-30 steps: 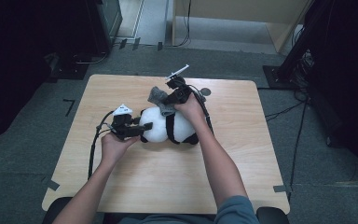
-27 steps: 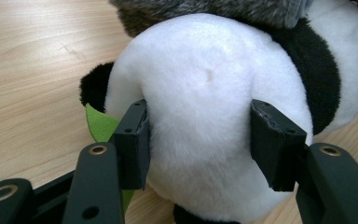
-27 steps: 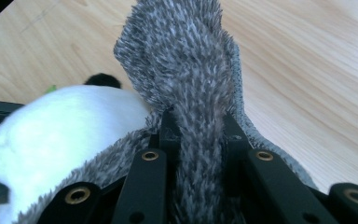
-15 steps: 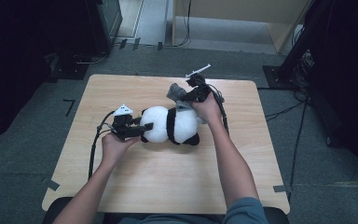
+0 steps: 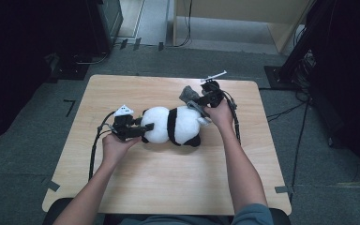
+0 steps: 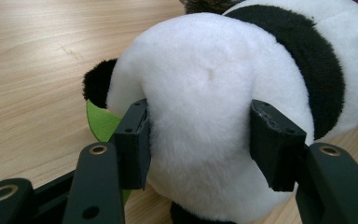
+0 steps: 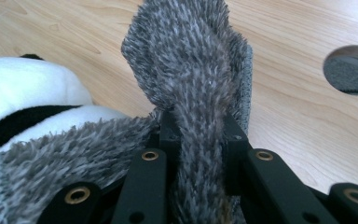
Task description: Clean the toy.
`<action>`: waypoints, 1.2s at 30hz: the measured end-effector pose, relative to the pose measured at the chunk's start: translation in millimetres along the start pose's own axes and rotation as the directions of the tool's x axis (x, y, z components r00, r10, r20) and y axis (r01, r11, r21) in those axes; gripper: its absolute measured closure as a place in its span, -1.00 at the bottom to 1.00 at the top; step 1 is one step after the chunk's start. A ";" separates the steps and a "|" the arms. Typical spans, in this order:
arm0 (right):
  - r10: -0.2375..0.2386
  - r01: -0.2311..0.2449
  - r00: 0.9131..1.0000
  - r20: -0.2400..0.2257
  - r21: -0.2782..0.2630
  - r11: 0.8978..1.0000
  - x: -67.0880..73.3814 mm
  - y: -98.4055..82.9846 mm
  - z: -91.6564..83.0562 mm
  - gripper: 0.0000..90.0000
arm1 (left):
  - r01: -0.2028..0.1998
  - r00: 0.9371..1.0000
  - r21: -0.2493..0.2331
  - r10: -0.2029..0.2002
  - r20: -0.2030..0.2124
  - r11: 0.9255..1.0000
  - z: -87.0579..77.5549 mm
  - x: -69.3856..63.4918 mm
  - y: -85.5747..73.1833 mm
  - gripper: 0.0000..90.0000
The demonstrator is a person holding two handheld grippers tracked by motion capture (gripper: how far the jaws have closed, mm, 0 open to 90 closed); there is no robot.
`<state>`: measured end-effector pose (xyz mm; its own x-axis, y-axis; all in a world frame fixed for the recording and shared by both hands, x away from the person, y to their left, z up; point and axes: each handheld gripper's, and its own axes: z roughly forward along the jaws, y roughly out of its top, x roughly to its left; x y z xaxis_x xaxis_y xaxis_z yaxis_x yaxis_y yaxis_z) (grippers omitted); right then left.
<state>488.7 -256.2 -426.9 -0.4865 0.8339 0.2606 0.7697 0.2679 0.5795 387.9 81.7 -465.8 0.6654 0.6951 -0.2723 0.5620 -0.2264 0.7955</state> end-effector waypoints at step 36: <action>-0.333 0.328 0.940 -0.073 -0.079 0.941 158.1 5.7 21.8 0.71 | 0.034 0.999 -0.001 -0.034 -0.001 0.999 -0.1 1.1 1.1 0.03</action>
<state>425.2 -112.2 -399.2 -0.7440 0.6594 0.1082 0.5324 0.4872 0.6922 389.2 82.2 -465.2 0.6456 0.7029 -0.2985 0.5837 -0.2021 0.7864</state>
